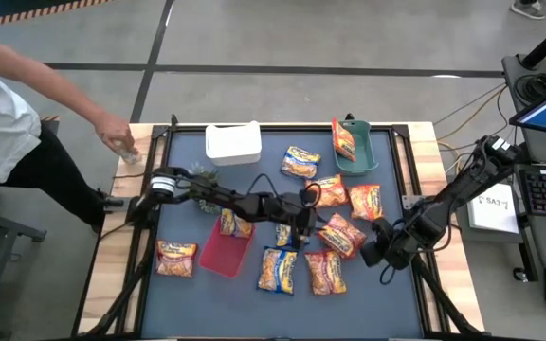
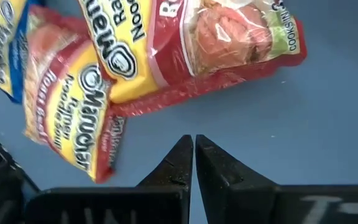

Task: Sort Maruchan noodles
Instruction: Put the top red noodle pack into the white bin

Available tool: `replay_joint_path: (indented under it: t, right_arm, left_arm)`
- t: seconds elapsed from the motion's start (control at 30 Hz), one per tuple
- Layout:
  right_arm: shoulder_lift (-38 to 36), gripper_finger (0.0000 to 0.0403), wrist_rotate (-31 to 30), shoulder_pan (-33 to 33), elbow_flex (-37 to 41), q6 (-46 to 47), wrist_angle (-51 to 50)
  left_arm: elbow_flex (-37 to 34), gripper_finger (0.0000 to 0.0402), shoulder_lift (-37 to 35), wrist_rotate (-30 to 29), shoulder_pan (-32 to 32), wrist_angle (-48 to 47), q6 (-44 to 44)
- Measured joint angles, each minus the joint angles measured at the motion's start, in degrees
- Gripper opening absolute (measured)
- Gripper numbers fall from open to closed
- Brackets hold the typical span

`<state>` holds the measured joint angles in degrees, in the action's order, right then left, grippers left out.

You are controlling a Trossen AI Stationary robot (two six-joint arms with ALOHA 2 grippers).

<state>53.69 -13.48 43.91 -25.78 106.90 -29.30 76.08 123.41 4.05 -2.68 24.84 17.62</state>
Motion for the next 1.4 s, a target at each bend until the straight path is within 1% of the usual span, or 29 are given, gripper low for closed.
replay_joint_path:
  t: [0.1, 0.2, 0.3, 0.37, 0.6, 0.7, 0.8, 0.9, 1.0, 1.1, 1.23, 1.4]
  right_arm:
    - [0.0, 0.0026, -1.3, 0.1, 0.0, 2.5, 1.5]
    - [0.6, 0.0053, -3.2, 0.4, 0.2, 3.1, 6.1]
    - [1.8, 0.0093, -6.4, 1.0, 0.5, 3.9, 10.8]
    - [3.0, 0.0124, -6.6, 1.0, 0.5, 4.4, 12.0]
    - [5.4, 0.0229, -5.6, 3.2, 0.8, 8.4, 12.0]
    - [5.6, 0.0265, -5.9, 4.1, 1.3, 9.7, 12.2]
    - [5.8, 0.0294, -8.1, 4.3, 2.4, 10.3, 12.1]
    - [5.8, 0.0313, -11.6, 4.3, 3.9, 11.3, 12.1]
    - [5.8, 0.0324, -12.7, 4.3, 6.3, 12.6, 14.4]
    - [5.7, 0.0328, -15.2, 4.3, 9.3, 12.0, 21.5]
    - [5.8, 0.0329, -21.0, 4.1, 12.7, 8.9, 31.0]
    - [5.8, 0.0329, -27.9, 4.1, 14.7, 9.1, 31.7]
  left_arm:
    - [0.1, 0.0075, 0.8, 0.0, 0.0, 0.1, 0.3]
    - [-0.7, 0.0075, 1.1, 0.0, 0.1, 0.0, 0.3]
    - [-1.3, 0.0075, 1.6, 0.0, 0.1, -0.1, 0.3]
    - [-1.4, 0.0075, 1.9, 0.0, 0.1, 0.0, 0.3]
    - [0.3, 0.0075, 3.7, 0.0, 0.0, 0.5, -0.2]
    - [1.0, 0.0075, 4.3, 0.0, 0.0, 0.6, -0.7]
    - [1.2, 0.0075, 4.5, 0.0, 0.0, 0.4, -2.0]
    - [1.0, 0.0075, 4.8, 0.0, 0.0, 0.5, -2.4]
    - [0.8, 0.0075, 5.3, 0.0, 0.0, 0.4, -3.3]
    - [0.8, 0.0075, 6.1, 0.0, 0.0, 0.5, -4.4]
    - [0.8, 0.0075, 7.0, 0.0, 0.0, 0.6, -6.7]
    - [0.8, 0.0075, 7.3, 0.1, 0.0, 0.5, -7.9]
